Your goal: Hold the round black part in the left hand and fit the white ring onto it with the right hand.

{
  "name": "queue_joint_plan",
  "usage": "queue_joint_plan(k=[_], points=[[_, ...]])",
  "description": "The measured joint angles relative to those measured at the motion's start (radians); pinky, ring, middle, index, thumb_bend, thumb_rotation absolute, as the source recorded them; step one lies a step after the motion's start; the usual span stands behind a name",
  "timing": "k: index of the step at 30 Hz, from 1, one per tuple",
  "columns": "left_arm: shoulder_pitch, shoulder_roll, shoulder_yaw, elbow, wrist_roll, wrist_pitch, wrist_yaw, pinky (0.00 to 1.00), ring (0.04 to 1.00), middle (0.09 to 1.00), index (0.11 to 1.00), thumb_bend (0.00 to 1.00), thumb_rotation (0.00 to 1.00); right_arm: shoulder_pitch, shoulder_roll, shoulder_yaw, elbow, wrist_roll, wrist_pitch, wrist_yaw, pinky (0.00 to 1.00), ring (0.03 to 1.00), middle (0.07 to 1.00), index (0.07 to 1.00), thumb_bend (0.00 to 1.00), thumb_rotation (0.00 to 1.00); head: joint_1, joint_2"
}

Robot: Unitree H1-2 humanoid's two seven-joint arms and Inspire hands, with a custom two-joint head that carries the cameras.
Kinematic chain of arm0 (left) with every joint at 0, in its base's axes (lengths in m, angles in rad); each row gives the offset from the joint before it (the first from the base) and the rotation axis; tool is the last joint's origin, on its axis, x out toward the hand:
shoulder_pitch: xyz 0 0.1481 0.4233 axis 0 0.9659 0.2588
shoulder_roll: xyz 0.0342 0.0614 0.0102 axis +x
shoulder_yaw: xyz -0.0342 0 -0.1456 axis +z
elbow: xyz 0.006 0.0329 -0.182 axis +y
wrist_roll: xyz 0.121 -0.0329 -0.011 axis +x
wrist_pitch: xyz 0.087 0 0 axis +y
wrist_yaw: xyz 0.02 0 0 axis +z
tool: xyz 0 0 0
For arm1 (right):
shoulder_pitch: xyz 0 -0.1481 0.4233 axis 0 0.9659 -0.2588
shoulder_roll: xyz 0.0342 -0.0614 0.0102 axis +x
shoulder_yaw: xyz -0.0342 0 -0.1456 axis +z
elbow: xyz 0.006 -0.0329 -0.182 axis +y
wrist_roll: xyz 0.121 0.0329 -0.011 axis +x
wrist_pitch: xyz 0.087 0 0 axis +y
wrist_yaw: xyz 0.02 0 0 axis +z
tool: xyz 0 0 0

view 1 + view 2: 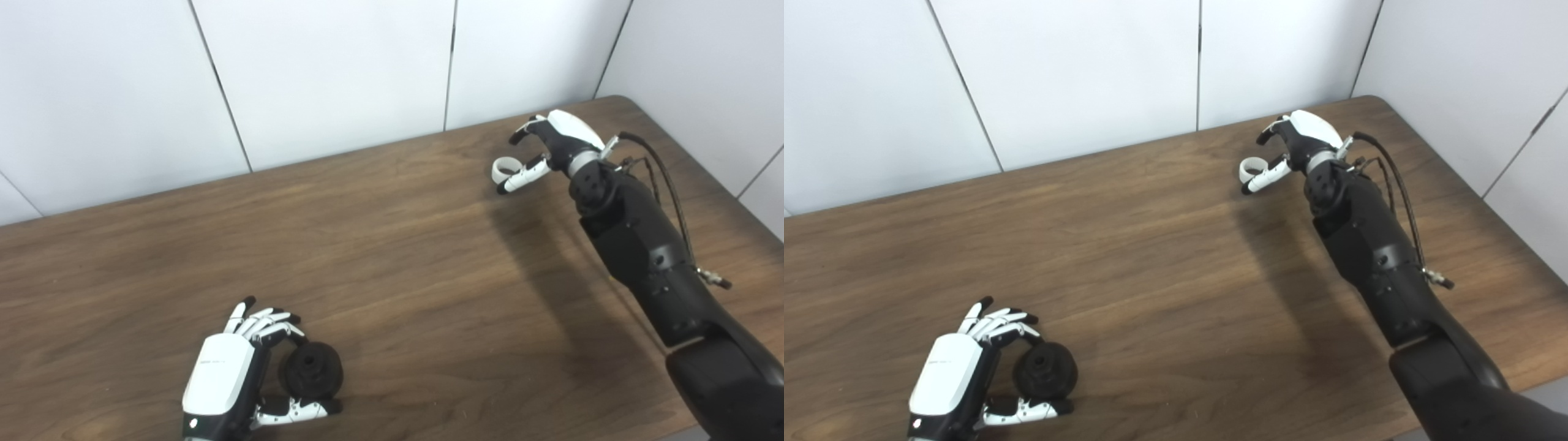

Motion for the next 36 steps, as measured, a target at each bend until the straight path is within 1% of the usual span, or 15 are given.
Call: queue_joint_plan(k=[6, 13, 22, 36], points=[[0.002, 0.0, 0.0, -0.003, 0.0, 0.0, 0.0, 0.97, 0.816, 0.746, 0.485, 0.52, 0.05, -0.026, 0.0, 0.015, 0.035, -0.013, 0.0, 0.002, 1.0, 1.0, 0.956, 0.722, 0.89, 0.22, 0.005, 0.0], [0.002, 0.0, 0.0, -0.003, 0.001, 0.0, 0.0, 0.97, 0.814, 0.745, 0.485, 0.52, 0.05, -0.028, 0.006, 0.031, 0.056, -0.013, 0.0, 0.0, 1.0, 1.0, 0.951, 0.685, 0.88, 0.21, 0.003, -0.002], [0.002, 0.0, 0.0, -0.004, 0.002, 0.0, 0.0, 0.98, 0.817, 0.745, 0.485, 0.52, 0.05, -0.028, 0.006, 0.036, 0.057, -0.013, 0.0, -0.002, 1.0, 1.0, 0.935, 0.647, 0.85, 0.18, 0.003, 0.002], [0.003, -0.001, 0.0, -0.006, 0.002, 0.002, -0.001, 0.98, 0.824, 0.745, 0.485, 0.52, 0.05, -0.027, 0.003, 0.047, 0.057, -0.012, 0.0, -0.003, 1.0, 1.0, 0.897, 0.604, 0.84, 0.17, 0.006, 0.002]])
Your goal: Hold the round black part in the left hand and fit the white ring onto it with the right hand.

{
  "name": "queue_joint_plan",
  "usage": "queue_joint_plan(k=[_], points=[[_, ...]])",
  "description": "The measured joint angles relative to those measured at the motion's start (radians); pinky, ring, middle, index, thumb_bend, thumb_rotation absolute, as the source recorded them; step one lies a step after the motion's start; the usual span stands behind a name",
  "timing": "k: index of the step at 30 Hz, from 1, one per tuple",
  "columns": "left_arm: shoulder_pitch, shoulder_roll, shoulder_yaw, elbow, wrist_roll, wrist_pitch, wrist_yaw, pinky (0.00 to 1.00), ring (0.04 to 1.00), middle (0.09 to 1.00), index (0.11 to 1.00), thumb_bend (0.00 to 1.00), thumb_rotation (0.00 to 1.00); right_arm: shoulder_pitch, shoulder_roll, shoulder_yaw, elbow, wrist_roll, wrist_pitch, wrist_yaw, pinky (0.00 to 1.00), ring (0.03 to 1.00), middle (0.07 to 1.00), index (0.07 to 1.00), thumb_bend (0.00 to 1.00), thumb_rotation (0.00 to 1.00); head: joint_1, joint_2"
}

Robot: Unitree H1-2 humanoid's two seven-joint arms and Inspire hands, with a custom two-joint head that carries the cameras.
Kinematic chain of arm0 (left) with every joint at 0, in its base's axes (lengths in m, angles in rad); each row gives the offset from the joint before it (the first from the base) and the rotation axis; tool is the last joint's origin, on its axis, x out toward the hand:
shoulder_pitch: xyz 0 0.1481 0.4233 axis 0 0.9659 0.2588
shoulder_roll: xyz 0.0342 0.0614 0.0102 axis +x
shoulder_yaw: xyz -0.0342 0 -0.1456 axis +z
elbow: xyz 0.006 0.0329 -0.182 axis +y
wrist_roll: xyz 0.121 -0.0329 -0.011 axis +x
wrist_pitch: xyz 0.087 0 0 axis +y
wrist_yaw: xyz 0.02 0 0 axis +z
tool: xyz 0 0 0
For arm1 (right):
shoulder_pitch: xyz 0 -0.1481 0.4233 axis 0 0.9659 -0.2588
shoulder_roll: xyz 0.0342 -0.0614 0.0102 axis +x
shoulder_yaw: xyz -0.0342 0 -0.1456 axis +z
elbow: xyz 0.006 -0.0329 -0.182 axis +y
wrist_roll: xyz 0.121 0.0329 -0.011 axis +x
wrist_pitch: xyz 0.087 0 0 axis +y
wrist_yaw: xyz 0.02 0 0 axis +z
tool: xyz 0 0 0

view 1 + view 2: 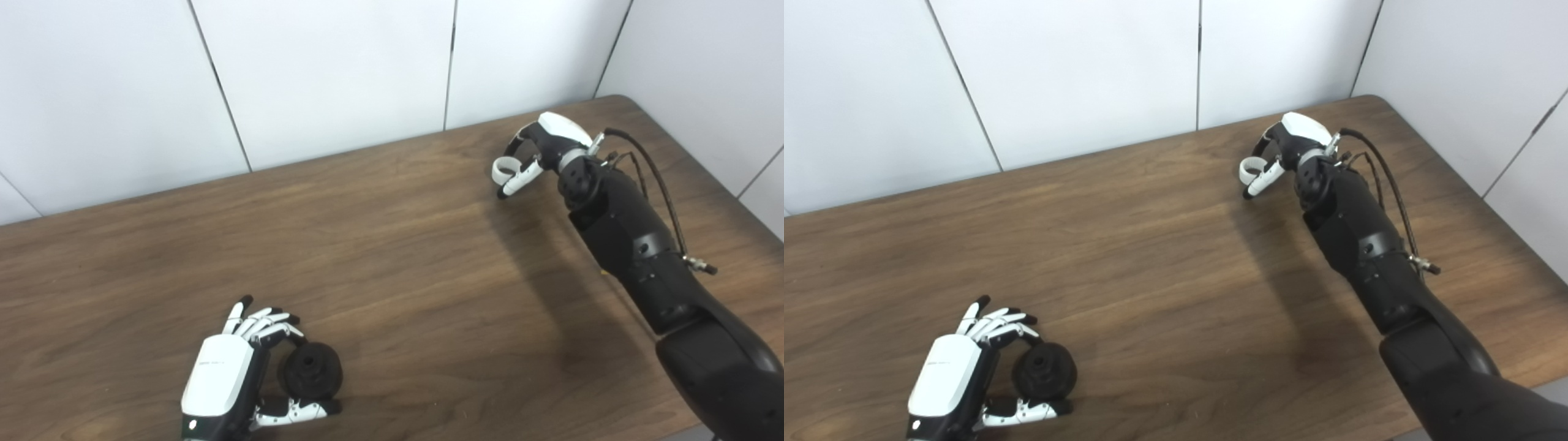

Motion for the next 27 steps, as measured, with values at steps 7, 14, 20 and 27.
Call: queue_joint_plan(k=[7, 14, 20, 27], points=[[0.0, 0.0, 0.0, 0.0, 0.001, 0.0, 0.0, 0.98, 0.821, 0.74, 0.485, 0.52, 0.05, 0.004, -0.003, 0.005, 0.0, 0.002, 0.0, -0.001, 1.0, 1.0, 0.889, 0.589, 0.84, 0.17, 0.0, 0.0], [0.001, 0.0, 0.0, -0.001, 0.001, 0.0, 0.0, 0.97, 0.821, 0.74, 0.485, 0.52, 0.05, 0.005, -0.006, 0.008, 0.0, 0.003, 0.0, -0.001, 1.0, 1.0, 0.879, 0.585, 0.82, 0.19, 0.0, 0.0], [0.001, -0.001, 0.001, -0.002, 0.001, 0.001, -0.002, 0.98, 0.821, 0.742, 0.485, 0.52, 0.05, 0.006, -0.006, 0.008, 0.0, 0.001, -0.002, -0.001, 1.0, 0.997, 0.867, 0.491, 0.53, 0.14, 0.0, 0.0], [0.002, -0.003, 0.001, -0.004, 0.001, 0.002, -0.002, 0.98, 0.822, 0.743, 0.485, 0.52, 0.05, 0.026, -0.019, 0.014, -0.015, 0.021, -0.022, -0.038, 1.0, 0.978, 0.832, 0.485, 0.52, 0.13, 0.0, 0.003]])
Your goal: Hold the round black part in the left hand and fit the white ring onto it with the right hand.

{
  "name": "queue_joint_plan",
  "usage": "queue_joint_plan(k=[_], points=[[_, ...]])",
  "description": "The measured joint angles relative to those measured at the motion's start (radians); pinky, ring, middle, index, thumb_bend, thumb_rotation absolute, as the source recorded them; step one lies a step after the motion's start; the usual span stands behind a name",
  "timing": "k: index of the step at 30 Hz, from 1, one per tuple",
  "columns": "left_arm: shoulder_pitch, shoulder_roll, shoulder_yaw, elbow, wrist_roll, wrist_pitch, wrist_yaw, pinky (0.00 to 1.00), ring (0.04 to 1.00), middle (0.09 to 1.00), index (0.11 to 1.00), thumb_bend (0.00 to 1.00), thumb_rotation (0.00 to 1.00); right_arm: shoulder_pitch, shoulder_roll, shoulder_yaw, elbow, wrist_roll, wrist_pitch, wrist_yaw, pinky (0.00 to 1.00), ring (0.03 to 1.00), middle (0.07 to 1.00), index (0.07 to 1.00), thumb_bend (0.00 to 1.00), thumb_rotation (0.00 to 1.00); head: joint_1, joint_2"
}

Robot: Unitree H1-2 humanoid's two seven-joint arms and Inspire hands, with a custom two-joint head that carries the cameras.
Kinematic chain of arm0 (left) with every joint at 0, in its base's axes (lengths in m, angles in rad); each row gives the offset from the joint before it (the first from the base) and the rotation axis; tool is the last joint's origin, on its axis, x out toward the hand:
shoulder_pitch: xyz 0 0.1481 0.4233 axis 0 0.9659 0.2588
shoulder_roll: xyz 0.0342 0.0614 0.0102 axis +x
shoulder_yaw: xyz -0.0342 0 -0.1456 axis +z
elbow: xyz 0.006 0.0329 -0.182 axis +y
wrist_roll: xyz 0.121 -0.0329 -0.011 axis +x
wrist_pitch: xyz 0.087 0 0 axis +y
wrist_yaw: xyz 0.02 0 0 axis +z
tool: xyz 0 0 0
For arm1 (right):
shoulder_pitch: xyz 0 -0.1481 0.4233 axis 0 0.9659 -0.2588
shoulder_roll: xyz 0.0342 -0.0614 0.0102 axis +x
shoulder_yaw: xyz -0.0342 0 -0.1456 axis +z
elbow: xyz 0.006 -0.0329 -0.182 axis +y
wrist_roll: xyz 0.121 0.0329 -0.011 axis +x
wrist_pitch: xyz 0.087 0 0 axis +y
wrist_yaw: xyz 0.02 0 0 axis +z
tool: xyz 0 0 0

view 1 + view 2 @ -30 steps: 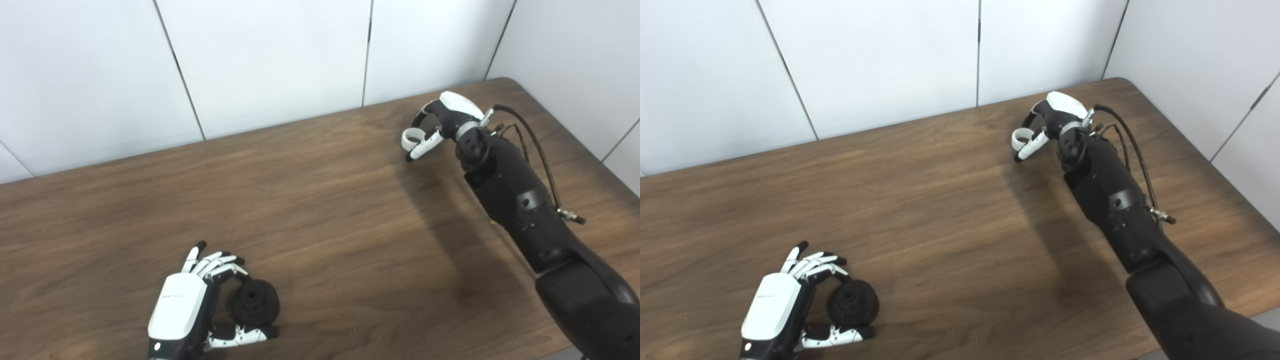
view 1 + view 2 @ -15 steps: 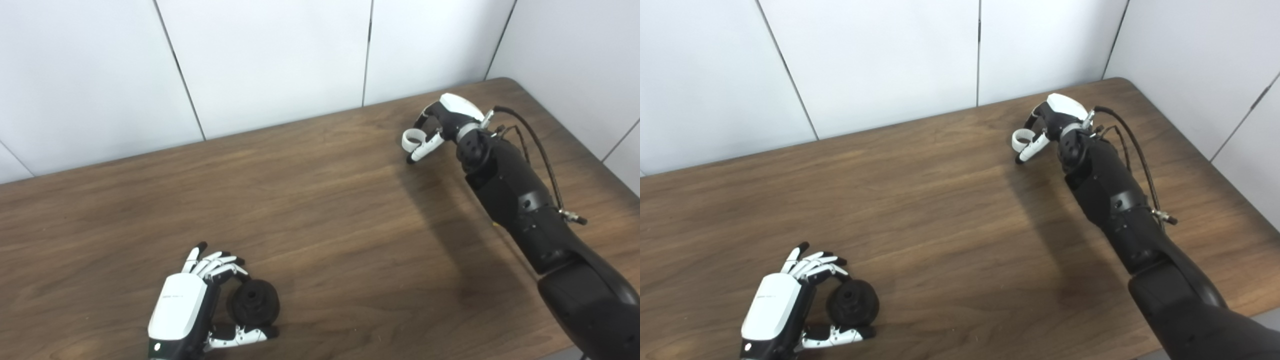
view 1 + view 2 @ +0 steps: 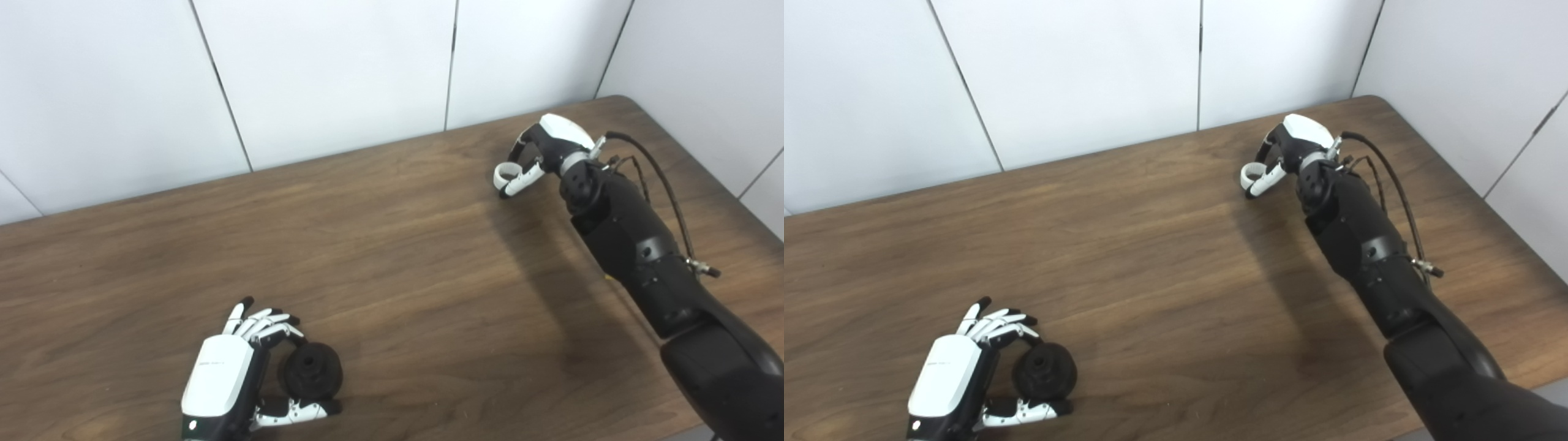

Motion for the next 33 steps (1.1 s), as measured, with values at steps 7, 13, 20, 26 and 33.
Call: queue_joint_plan(k=[7, 13, 20, 26, 33], points=[[0.0, -0.002, 0.001, -0.003, 0.0, 0.0, 0.0, 0.99, 0.821, 0.742, 0.485, 0.52, 0.05, 0.003, -0.023, 0.024, -0.004, 0.004, -0.024, -0.002, 1.0, 0.978, 0.811, 0.484, 0.52, 0.13, 0.008, 0.0], [0.002, -0.006, 0.0, -0.007, 0.003, 0.001, 0.001, 0.99, 0.817, 0.739, 0.485, 0.52, 0.05, 0.014, -0.031, 0.025, -0.02, 0.021, -0.028, -0.001, 1.0, 0.984, 0.831, 0.486, 0.52, 0.13, 0.026, 0.002], [0.002, -0.007, -0.004, -0.006, 0.009, 0.001, 0.002, 0.98, 0.816, 0.74, 0.485, 0.52, 0.05, 0.055, -0.035, 0.043, -0.161, 0.037, -0.076, 0.001, 1.0, 0.972, 0.841, 0.486, 0.52, 0.13, 0.063, 0.011], [0.002, -0.019, -0.007, -0.007, 0.03, 0.005, 0.003, 0.99, 0.824, 0.745, 0.485, 0.52, 0.05, 0.096, -0.03, 0.048, -0.293, 0.046, -0.105, 0.005, 1.0, 0.975, 0.842, 0.484, 0.52, 0.13, 0.135, 0.023], [0.0, -0.035, -0.018, -0.007, 0.043, 0.029, 0.003, 1.0, 0.835, 0.749, 0.485, 0.52, 0.05, 0.178, 0.002, 0.069, -0.523, 0.052, -0.08, 0.097, 1.0, 0.974, 0.862, 0.484, 0.52, 0.13, 0.206, 0.04]])
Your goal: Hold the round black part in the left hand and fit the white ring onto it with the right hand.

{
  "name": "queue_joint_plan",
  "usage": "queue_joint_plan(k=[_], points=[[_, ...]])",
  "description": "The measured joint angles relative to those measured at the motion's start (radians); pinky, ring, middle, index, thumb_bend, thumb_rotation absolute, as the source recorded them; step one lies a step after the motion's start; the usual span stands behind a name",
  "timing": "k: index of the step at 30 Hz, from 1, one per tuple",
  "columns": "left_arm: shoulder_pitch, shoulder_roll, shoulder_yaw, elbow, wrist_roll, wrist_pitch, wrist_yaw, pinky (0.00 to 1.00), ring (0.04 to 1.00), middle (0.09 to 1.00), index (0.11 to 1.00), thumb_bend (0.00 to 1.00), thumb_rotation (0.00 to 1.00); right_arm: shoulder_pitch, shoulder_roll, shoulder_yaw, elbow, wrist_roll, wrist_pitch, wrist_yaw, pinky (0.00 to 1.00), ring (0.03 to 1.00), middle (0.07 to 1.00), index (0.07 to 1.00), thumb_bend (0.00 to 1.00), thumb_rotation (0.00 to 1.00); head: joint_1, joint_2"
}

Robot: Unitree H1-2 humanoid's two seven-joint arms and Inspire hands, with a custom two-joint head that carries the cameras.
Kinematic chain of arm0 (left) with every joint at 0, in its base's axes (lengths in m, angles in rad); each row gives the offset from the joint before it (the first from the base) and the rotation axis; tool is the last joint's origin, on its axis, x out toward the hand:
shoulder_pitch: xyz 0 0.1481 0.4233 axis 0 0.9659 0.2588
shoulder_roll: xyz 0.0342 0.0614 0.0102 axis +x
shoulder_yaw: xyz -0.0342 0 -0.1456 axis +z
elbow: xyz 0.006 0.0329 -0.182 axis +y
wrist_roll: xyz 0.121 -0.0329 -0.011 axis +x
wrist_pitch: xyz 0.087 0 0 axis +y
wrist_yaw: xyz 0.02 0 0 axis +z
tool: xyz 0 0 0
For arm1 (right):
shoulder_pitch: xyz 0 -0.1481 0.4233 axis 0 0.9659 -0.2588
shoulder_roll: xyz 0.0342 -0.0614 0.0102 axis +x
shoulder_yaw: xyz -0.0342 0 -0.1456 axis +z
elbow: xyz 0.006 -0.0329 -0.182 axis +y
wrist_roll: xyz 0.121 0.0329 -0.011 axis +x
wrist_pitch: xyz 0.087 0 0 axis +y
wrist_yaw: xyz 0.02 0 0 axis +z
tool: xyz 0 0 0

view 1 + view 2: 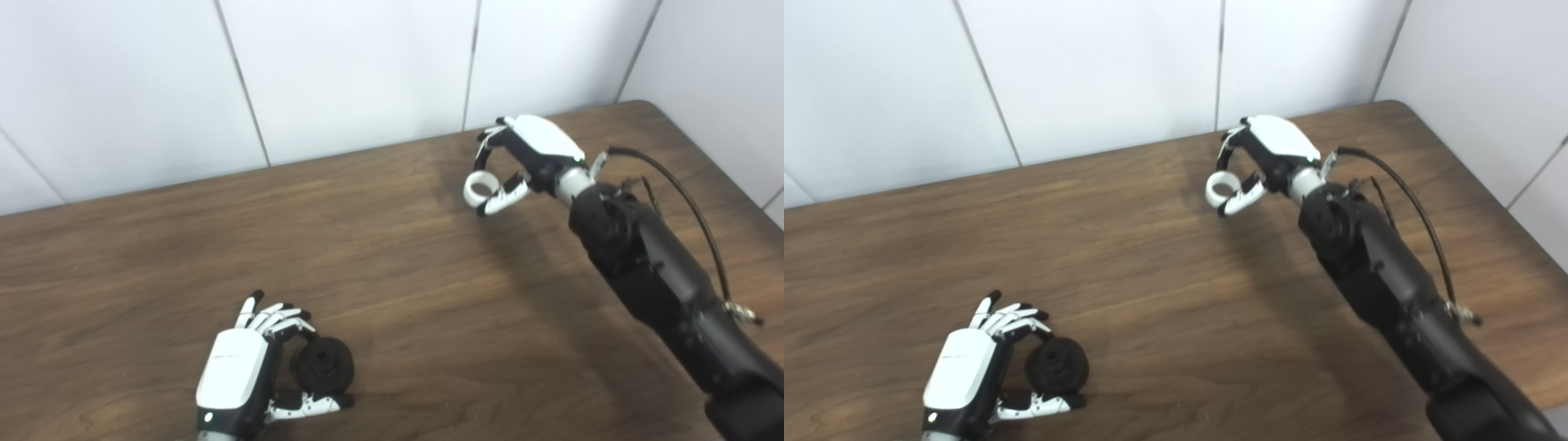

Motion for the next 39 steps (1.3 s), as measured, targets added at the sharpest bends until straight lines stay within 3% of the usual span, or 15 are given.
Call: queue_joint_plan(k=[4, 12, 19, 29, 39], points=[[-0.003, -0.008, -0.009, 0.0, 0.004, 0.014, -0.002, 1.0, 0.847, 0.754, 0.485, 0.52, 0.05, 0.027, 0.021, 0.01, -0.117, 0.004, 0.02, 0.055, 1.0, 0.969, 0.861, 0.484, 0.52, 0.13, 0.034, 0.011], [-0.008, -0.031, -0.032, 0.0, 0.02, 0.047, -0.003, 1.0, 0.854, 0.758, 0.485, 0.52, 0.05, 0.088, 0.077, 0.085, -0.292, -0.028, 0.049, 0.161, 1.0, 0.965, 0.856, 0.483, 0.53, 0.14, 0.071, 0.032], [-0.013, -0.032, -0.043, -0.001, 0.034, 0.06, -0.002, 1.0, 0.848, 0.758, 0.485, 0.52, 0.05, 0.122, 0.134, 0.097, -0.359, -0.029, 0.057, 0.214, 1.0, 0.978, 0.858, 0.482, 0.52, 0.13, 0.094, 0.052], [-0.02, -0.045, -0.059, 0.0, 0.041, 0.08, -0.002, 1.0, 0.846, 0.759, 0.485, 0.52, 0.05, 0.123, 0.22, 0.179, -0.399, -0.074, 0.088, 0.325, 1.0, 1.0, 0.872, 0.482, 0.52, 0.13, 0.124, 0.072], [-0.026, -0.05, -0.069, 0.003, 0.042, 0.089, -0.001, 1.0, 0.856, 0.763, 0.485, 0.52, 0.05, 0.123, 0.274, 0.208, -0.395, -0.093, 0.087, 0.342, 1.0, 1.0, 0.877, 0.482, 0.52, 0.13, 0.141, 0.081]])
